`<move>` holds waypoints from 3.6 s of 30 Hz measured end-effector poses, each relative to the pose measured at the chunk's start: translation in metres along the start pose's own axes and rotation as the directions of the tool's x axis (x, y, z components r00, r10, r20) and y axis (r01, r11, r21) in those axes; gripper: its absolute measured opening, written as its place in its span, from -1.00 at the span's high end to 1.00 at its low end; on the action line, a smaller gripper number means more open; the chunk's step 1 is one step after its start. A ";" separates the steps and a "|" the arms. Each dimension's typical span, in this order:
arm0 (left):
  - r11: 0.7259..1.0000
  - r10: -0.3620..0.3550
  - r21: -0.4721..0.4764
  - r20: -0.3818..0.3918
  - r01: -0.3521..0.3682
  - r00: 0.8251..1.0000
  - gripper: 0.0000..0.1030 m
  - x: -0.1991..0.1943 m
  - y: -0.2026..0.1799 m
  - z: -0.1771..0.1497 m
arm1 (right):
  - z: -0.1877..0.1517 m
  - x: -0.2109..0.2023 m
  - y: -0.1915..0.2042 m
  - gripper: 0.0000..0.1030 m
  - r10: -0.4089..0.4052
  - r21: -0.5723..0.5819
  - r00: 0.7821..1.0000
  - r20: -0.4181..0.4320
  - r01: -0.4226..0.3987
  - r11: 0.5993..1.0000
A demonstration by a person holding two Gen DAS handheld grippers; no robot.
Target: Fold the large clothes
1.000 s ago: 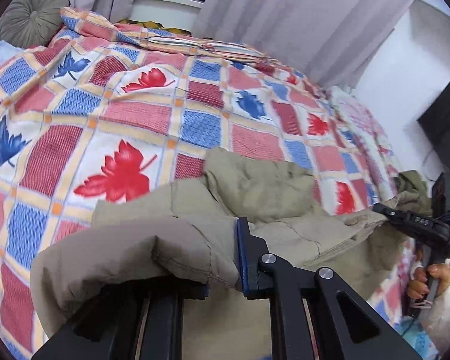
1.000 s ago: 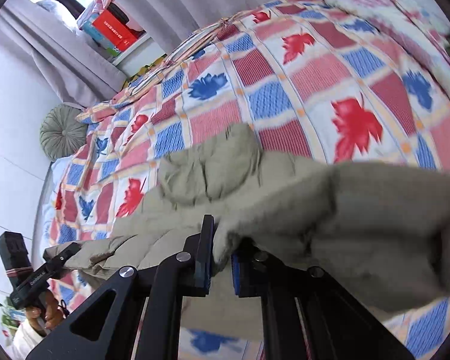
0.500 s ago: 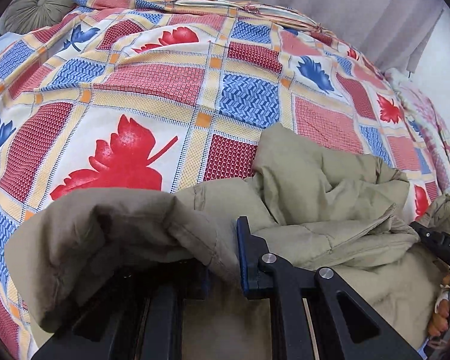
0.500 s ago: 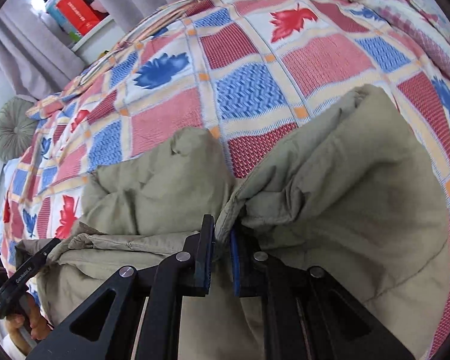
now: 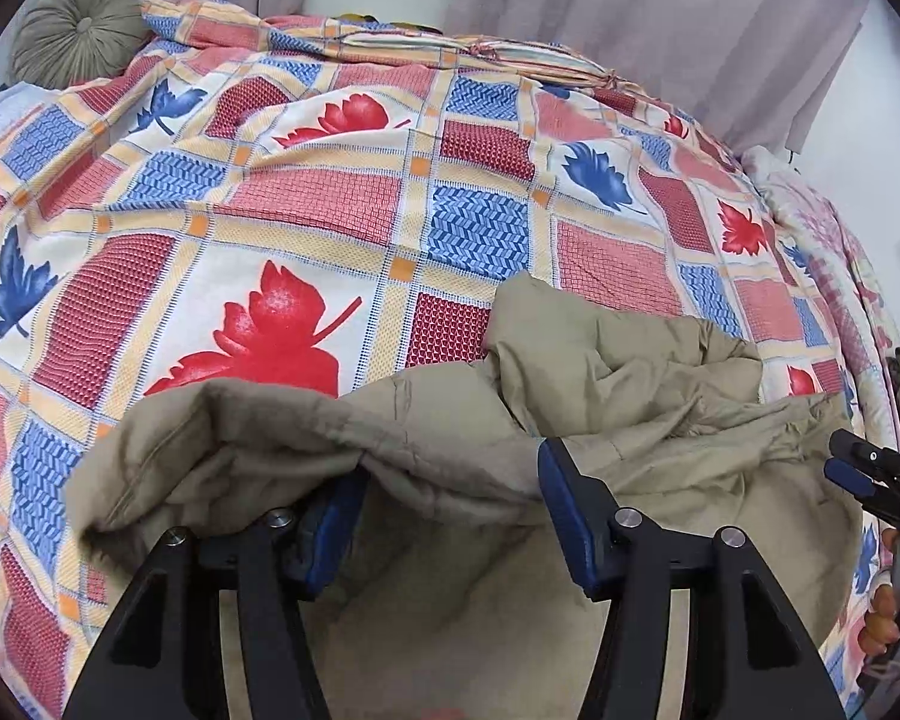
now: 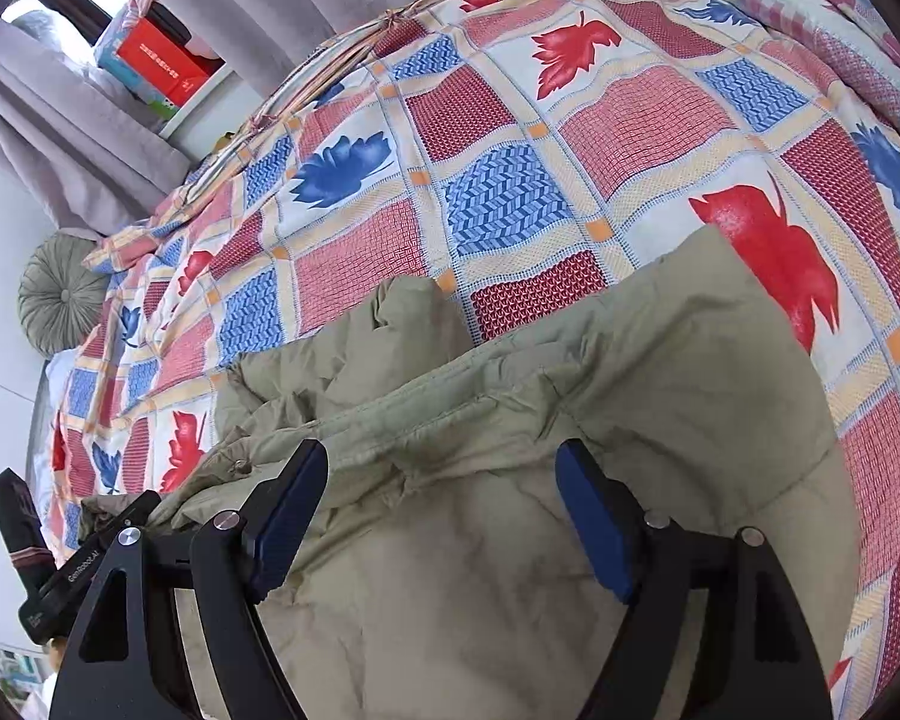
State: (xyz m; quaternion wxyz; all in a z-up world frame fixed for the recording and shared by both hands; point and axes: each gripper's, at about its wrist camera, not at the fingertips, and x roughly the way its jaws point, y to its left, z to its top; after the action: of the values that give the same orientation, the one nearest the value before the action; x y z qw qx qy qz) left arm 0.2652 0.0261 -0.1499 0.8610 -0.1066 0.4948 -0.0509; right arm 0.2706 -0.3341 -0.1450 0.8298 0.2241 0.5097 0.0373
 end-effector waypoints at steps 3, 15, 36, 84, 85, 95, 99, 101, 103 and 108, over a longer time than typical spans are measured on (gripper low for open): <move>0.999 0.038 0.023 0.042 -0.039 0.998 -1.00 -0.018 0.003 -0.005 | -0.010 -0.010 -0.001 -0.57 -0.005 -0.004 1.000 -0.002 0.005 1.000; 0.997 -0.039 -0.062 -0.056 0.036 0.998 -1.00 -0.058 0.039 -0.078 | -0.072 -0.057 -0.023 -0.57 0.024 0.048 1.000 -0.020 -0.023 0.999; 0.830 -0.336 -0.503 -0.108 0.240 0.936 -1.00 -0.001 0.080 -0.167 | -0.196 -0.046 -0.115 -0.58 0.241 0.495 0.969 -0.058 -0.181 0.850; 0.959 -0.213 -0.245 -0.295 0.142 0.931 0.51 -0.116 0.092 -0.273 | -0.295 -0.059 -0.111 0.49 0.430 0.663 0.898 -0.097 -0.264 0.701; 0.958 -0.205 -0.255 -0.303 0.128 0.931 0.45 -0.115 0.095 -0.276 | -0.298 -0.058 -0.112 0.49 0.425 0.665 0.899 -0.101 -0.257 0.701; 0.970 -0.097 -0.242 -0.365 0.006 0.926 -0.10 -0.145 0.119 -0.281 | -0.280 -0.052 -0.098 -0.21 0.320 0.635 0.925 -0.206 -0.123 0.763; 0.992 -0.029 -0.126 -0.359 -0.018 0.933 -0.10 -0.178 0.113 -0.277 | -0.269 -0.071 -0.089 -0.41 0.265 0.580 0.930 -0.256 -0.072 0.812; 0.996 -0.008 -0.091 -0.342 -0.025 0.940 -0.10 -0.194 0.110 -0.273 | -0.262 -0.084 -0.083 -0.41 0.226 0.534 0.933 -0.281 -0.044 0.844; 0.997 0.006 -0.071 -0.328 -0.031 0.945 -0.10 -0.206 0.108 -0.266 | -0.265 -0.103 -0.081 -0.41 0.187 0.490 0.938 -0.293 -0.021 0.872; 1.000 0.014 -0.021 -0.248 -0.020 0.969 0.14 -0.228 0.097 -0.239 | -0.271 -0.153 -0.055 0.13 0.022 0.321 0.968 -0.251 0.062 0.945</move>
State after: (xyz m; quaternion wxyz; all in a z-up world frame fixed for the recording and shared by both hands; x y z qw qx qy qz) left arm -0.0579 0.1328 -0.0975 0.7914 -0.1051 0.6001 -0.0505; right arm -0.0449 -0.3373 -0.1438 0.7104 0.3463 0.6120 -0.0279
